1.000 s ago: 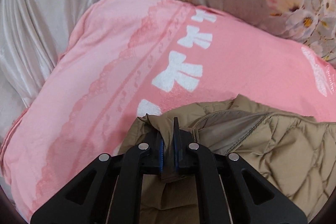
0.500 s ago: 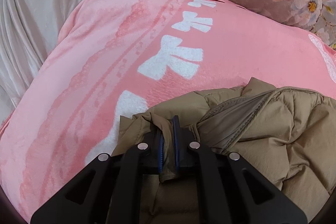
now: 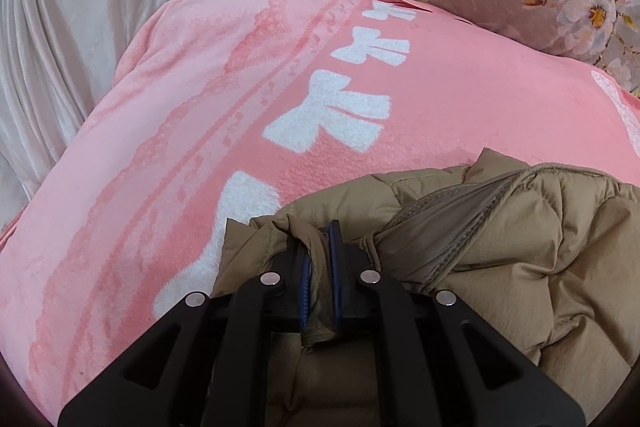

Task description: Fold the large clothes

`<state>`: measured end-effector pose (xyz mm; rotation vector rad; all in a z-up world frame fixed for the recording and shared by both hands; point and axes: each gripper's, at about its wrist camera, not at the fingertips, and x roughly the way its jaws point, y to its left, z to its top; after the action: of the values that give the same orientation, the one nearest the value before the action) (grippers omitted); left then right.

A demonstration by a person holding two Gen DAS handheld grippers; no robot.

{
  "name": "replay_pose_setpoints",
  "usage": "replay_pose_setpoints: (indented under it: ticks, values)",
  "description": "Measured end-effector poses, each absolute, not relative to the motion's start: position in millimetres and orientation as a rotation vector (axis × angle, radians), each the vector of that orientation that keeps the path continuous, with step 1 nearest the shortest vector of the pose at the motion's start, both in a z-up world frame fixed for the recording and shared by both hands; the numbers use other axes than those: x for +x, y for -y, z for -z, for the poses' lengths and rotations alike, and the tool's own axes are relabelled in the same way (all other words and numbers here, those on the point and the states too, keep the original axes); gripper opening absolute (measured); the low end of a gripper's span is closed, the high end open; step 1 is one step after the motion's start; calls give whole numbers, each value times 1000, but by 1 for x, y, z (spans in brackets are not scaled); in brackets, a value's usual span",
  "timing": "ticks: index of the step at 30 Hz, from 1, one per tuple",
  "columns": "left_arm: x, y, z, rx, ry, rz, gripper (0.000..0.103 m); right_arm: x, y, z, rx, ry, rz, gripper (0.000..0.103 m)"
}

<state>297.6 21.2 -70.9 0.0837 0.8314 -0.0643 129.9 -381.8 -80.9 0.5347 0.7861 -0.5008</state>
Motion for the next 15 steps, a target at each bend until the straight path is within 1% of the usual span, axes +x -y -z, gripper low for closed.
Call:
replay_pose_setpoints:
  ticks: [2, 5, 6, 7, 8, 9, 10, 11, 12, 13, 15]
  values:
    - [297, -23, 70, 67, -831, 73, 8, 128, 383, 81, 552, -778, 488, 1]
    - [297, -35, 64, 9, -835, 111, 8, 121, 397, 85, 654, -769, 413, 3]
    - [295, -40, 59, -2, -835, 120, 11, 117, 405, 83, 707, -769, 376, 6]
    - [292, -45, 53, -3, -831, 128, 13, 112, 411, 79, 739, -762, 355, 10]
    - [287, -51, 43, 2, -819, 141, 18, 101, 418, 70, 773, -733, 337, 15]
    - [283, -57, 35, 5, -806, 154, 25, 89, 424, 58, 787, -694, 333, 30]
    - [275, -66, 20, 14, -777, 153, 33, 79, 428, 47, 785, -668, 341, 50]
    - [268, -73, 8, 30, -740, 122, 62, 67, 431, 31, 767, -628, 357, 54]
    - [261, -82, -6, 40, -682, 87, 76, 60, 433, 21, 754, -607, 355, 55]
    - [250, -93, -26, 49, -609, 66, 76, 52, 432, 7, 729, -601, 351, 55]
    - [245, -104, -50, 65, -585, 32, 76, 46, 420, -17, 656, -593, 362, 55]
